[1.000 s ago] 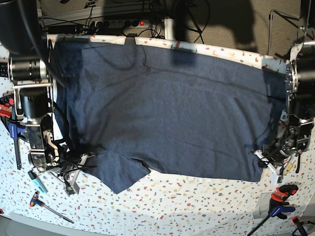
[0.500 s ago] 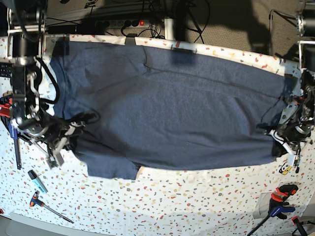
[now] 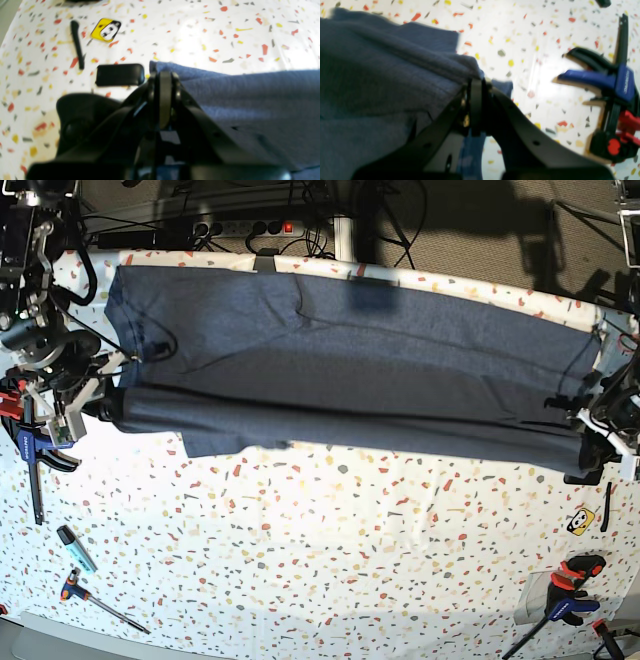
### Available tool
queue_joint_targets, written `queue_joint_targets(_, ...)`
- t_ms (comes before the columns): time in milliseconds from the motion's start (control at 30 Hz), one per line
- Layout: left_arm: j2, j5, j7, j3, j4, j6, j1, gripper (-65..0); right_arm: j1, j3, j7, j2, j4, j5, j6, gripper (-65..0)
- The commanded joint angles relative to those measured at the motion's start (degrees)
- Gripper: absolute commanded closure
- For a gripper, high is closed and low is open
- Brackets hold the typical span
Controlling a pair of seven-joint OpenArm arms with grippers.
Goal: Fold the T-shirt properly
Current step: 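Lift the side edges with both grippers and fold them over lengthwise, then release the right gripper and regrasp the folded hem corner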
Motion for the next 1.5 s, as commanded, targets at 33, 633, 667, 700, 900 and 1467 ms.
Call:
queue_joint_targets(33,-1.36,-2.01,0.13,-2.14,1.05,-1.31,0.37,0.0,-1.64,1.27,1.38,1.09,1.49,0.09,-0.31,0.0)
queue_joint_targets(633,-1.42,3.67,4.15,-2.89,1.11,-3.10,8.22,-26.9,-6.69,1.20,-0.79,-2.69,1.97,-0.50,-0.33,-29.5)
queue_joint_targets(667,-1.53,3.65,4.33,-2.89,1.16,-3.13,8.24,-29.8,-6.29,1.20,-0.81,-2.62,1.97,-0.33,-0.33,-30.2)
queue_joint_targets(700,-1.55,3.67,4.52,-2.89,1.29,-3.10,8.22,-30.1,-5.75,1.22,-0.85,-2.67,1.97,-0.33,-0.35,-30.2)
queue_joint_targets(900,-2.08,3.67,5.20,-2.89,4.87,-2.93,8.22,-30.1,0.79,1.20,-1.38,-3.21,1.95,5.62,-0.37,-30.2)
queue_joint_targets(1467,-2.14,3.48,6.21,-2.89,13.99,1.18,8.24,-30.1,27.41,-13.79,-8.94,-5.86,-22.71,3.23,-0.37,-30.2)
